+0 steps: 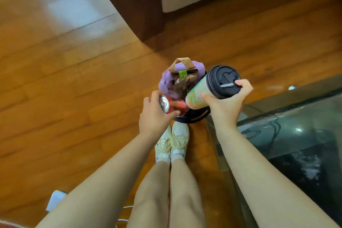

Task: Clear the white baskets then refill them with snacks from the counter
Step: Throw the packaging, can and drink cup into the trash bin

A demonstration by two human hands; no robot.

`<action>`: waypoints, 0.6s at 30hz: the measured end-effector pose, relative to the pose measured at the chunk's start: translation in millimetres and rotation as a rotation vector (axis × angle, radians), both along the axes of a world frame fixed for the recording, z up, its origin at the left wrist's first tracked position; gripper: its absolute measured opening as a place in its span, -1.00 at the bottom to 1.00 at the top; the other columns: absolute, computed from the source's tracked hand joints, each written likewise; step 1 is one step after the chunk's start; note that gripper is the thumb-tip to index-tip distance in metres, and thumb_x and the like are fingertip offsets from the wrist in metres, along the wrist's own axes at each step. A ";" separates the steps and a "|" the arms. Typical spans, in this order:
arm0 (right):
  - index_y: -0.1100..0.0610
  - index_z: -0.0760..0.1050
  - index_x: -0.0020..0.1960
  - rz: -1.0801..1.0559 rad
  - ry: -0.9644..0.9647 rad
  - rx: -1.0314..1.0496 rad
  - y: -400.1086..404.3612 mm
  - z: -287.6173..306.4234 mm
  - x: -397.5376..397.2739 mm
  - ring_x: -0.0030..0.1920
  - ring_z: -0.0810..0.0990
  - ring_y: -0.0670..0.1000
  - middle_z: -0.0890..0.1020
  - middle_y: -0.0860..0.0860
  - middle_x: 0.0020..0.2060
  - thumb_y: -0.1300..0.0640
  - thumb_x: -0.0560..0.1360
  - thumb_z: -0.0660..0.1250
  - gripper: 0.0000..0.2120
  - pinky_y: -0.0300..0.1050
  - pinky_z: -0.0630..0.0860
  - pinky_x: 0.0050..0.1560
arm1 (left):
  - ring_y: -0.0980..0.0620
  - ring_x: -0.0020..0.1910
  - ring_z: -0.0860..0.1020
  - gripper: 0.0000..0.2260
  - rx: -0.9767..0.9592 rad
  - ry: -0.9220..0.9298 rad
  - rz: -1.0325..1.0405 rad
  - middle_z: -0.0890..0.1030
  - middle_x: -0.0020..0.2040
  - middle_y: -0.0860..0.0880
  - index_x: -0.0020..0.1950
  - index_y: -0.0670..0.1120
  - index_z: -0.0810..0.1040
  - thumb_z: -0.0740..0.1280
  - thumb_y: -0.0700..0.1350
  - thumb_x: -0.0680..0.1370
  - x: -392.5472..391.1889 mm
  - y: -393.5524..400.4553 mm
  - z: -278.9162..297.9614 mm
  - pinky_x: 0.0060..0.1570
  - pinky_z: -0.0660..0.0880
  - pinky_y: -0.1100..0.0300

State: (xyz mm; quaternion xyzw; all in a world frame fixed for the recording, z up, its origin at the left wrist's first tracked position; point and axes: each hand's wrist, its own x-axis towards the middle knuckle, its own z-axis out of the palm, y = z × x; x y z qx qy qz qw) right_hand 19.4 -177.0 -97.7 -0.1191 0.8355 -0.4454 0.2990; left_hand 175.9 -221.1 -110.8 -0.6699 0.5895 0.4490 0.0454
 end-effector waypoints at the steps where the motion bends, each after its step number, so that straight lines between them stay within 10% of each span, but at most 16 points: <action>1: -0.06 0.17 0.15 -0.011 0.010 0.006 -1.4 -9.2 1.3 0.05 0.49 -0.14 0.35 -0.03 0.14 0.33 0.12 0.52 -0.22 -0.26 0.55 0.02 | -0.02 -0.06 0.45 -0.44 0.033 0.039 0.035 0.37 0.05 0.01 0.19 0.08 0.33 0.52 0.06 0.30 -2.8 -0.5 -8.6 -0.12 0.49 0.10; 6: 0.02 0.12 0.39 -0.027 0.012 0.022 -8.9 -52.4 4.8 0.25 0.39 -0.11 0.31 0.02 0.31 0.32 0.16 0.54 -0.05 -0.33 0.47 0.16 | 0.01 -0.07 0.47 -0.50 0.149 0.125 0.174 0.32 0.06 0.01 0.16 0.09 0.35 0.46 -0.09 0.29 -14.8 -2.4 -46.6 -0.08 0.59 -0.09; 11: -0.10 0.09 0.47 -0.030 -0.012 0.050 -17.6 -77.9 5.8 -0.02 0.33 -0.58 0.27 -0.17 0.18 0.25 0.22 0.53 -0.02 -0.65 0.34 -0.10 | 0.03 -0.08 0.44 -0.48 0.196 0.145 0.238 0.31 0.08 -0.01 0.21 0.08 0.35 0.42 -0.11 0.30 -20.3 -5.7 -65.1 -0.04 0.59 -0.09; 15: -0.05 0.06 0.47 -0.047 -0.053 0.090 -23.1 -84.2 12.4 0.29 0.34 -0.17 0.26 -0.04 0.39 0.25 0.25 0.52 -0.05 -0.11 0.37 0.32 | -0.02 -0.06 0.43 -0.48 0.175 0.094 0.228 0.33 0.09 -0.02 0.24 0.03 0.34 0.46 -0.05 0.34 -21.2 -11.0 -69.7 0.03 0.56 -0.06; 18: -0.01 0.08 0.45 -0.042 -0.007 0.090 -23.5 -85.9 14.8 0.35 0.32 -0.06 0.26 0.02 0.39 0.24 0.24 0.53 -0.07 -0.07 0.37 0.35 | -0.01 -0.11 0.42 -0.49 0.093 0.049 0.223 0.33 0.08 -0.01 0.24 0.02 0.33 0.47 -0.03 0.36 -22.1 -12.5 -68.7 -0.03 0.51 0.09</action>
